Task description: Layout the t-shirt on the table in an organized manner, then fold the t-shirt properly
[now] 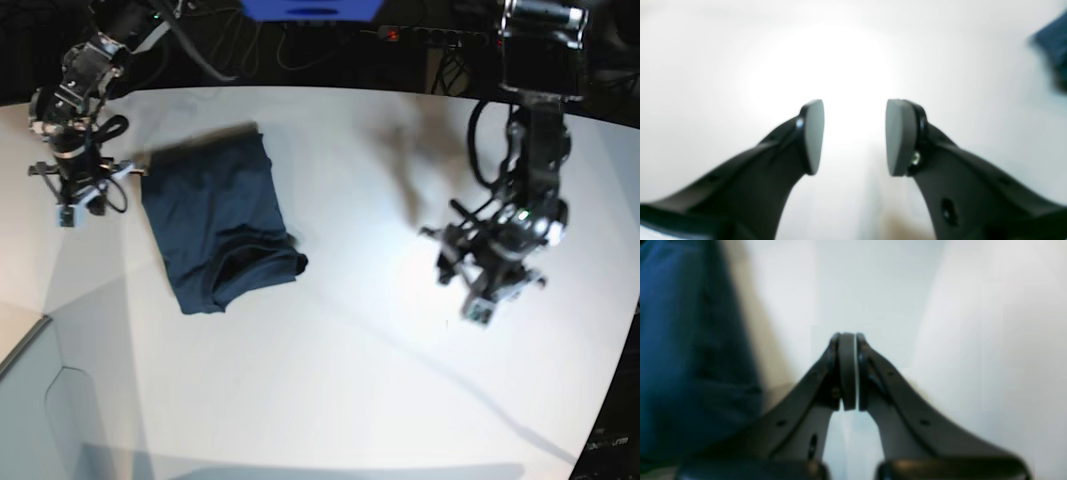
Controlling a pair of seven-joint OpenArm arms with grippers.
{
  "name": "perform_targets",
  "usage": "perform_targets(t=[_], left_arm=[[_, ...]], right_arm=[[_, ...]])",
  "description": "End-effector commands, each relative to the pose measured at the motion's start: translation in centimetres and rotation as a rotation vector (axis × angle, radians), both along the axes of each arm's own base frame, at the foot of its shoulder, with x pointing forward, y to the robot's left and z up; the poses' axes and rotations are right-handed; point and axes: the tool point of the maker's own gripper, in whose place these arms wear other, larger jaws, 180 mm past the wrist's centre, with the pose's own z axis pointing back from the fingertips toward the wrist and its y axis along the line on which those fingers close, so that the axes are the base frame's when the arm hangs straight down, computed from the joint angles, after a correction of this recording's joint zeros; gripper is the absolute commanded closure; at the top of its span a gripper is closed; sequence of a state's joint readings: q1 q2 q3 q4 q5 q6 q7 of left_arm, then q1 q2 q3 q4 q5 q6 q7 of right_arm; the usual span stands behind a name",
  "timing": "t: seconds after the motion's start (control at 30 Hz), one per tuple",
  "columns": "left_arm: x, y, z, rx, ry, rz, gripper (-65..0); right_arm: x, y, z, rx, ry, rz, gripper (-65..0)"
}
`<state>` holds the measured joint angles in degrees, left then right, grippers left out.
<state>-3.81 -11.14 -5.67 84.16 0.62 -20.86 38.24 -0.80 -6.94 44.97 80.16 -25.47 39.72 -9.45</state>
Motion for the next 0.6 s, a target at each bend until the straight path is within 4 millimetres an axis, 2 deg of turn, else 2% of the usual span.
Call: perform_targets(t=[0.0, 0.13, 0.2, 0.37, 0.57], left_arm=[[0.1, 1.6, 1.1, 0.001, -0.038, 0.041, -28.8], [-2.5, 5.9, -0.3, -0.004, -0.001, 0.170, -28.8], [-3.6, 6.9, -1.0, -0.001, 0.020, 0.199, -28.8], [-4.9, 7.1, -1.9, 0.001, 0.050, 0.206, -28.6], [-5.0, 5.4, -2.4, -0.044, 0.054, 0.209, -28.4]], right_arm=[[0.4, 1.3, 0.5, 0.012, -0.031, 0.030, 0.0], [0.1, 5.1, -0.5, 0.039, -0.004, 0.126, 0.0], [-0.4, 6.1, -0.8, 0.040, 0.008, 0.155, 0.0], [-1.4, 7.3, -0.7, 0.023, 0.022, 0.206, 0.0], [-2.6, 6.0, 1.5, -0.052, -0.001, 0.205, 0.0]])
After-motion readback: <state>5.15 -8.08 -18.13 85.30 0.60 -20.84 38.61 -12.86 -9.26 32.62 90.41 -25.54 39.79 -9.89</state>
